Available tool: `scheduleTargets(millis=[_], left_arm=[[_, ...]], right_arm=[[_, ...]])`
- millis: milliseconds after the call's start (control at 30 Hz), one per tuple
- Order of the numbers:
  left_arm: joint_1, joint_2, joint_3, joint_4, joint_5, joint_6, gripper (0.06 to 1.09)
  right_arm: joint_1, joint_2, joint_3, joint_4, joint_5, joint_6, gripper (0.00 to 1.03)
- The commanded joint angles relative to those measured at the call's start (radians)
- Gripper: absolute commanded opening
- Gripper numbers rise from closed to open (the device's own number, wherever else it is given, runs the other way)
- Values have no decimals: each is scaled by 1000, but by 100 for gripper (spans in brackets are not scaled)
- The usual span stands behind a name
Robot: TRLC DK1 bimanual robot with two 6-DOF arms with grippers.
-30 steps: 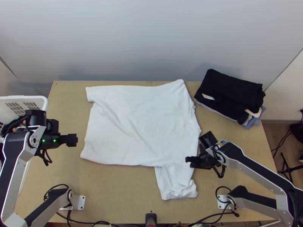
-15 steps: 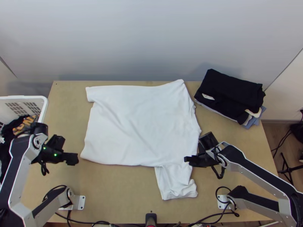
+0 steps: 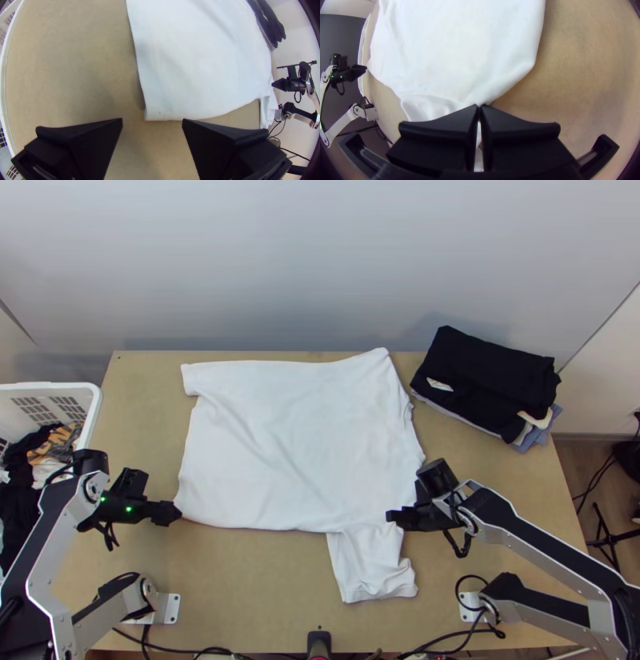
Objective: Fold the t-shirt
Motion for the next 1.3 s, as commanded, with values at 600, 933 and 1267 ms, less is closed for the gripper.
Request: scheduleTargets(millis=[600,933,1267], left_arm=[[-17,35,86,149,164,-200,10],[-48,81,135,353,154,-464,9],[-255,294,184,681,86,-725,21]], right_arm=[[-149,-92,39,13,15,-33,3],[-152,-104,52,13,20,-30,3],[-126,-107,26,23,26,-25,3]])
